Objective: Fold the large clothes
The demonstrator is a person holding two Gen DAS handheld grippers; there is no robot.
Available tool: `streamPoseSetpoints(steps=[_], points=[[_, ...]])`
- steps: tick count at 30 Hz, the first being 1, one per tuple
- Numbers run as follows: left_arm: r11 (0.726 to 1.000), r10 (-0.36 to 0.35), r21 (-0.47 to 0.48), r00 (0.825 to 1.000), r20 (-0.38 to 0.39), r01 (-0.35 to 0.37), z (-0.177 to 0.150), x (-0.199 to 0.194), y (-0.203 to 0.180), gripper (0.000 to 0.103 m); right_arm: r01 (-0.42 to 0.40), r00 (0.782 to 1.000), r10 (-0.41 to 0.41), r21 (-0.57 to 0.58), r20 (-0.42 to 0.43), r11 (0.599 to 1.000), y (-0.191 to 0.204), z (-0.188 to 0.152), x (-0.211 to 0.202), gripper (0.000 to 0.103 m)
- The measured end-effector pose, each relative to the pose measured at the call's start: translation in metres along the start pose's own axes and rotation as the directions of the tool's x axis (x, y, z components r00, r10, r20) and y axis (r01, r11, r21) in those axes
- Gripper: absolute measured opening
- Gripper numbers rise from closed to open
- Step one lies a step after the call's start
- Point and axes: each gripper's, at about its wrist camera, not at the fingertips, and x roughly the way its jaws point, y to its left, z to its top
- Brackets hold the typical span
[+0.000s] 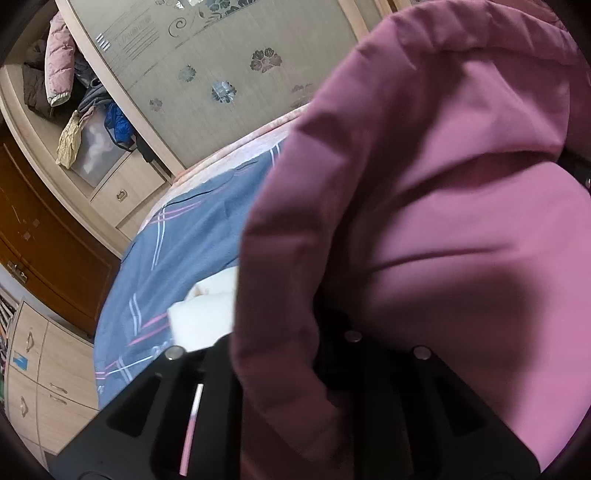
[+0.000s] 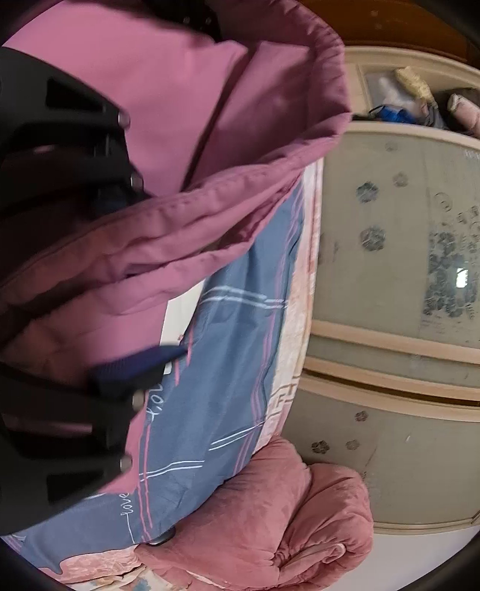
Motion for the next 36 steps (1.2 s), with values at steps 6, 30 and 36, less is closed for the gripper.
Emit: streamPoseSetpoints(steps=[6,30,36], points=[[0.999,0.038,0.028,0.999,0.002,-0.038,-0.005,0.027,-0.015,0.016,-0.052,0.981,0.039,0.065,0.19,0.997,-0.035,0.021,-0.067,0.085],[0.996,0.054,-0.08,0.994,0.097,-0.047,-0.005,0.014,0.01,0.055,-0.103,0.985,0.135,0.258,-0.111,0.961,0.003,0.006,0.089,0.102],[0.998,0.039,-0.056,0.984,0.171,-0.03,0.007,-0.029,0.049,0.091,-0.09,0.983,0.127,0.252,-0.134,0.964,0.01,0.002,0.1,0.102]])
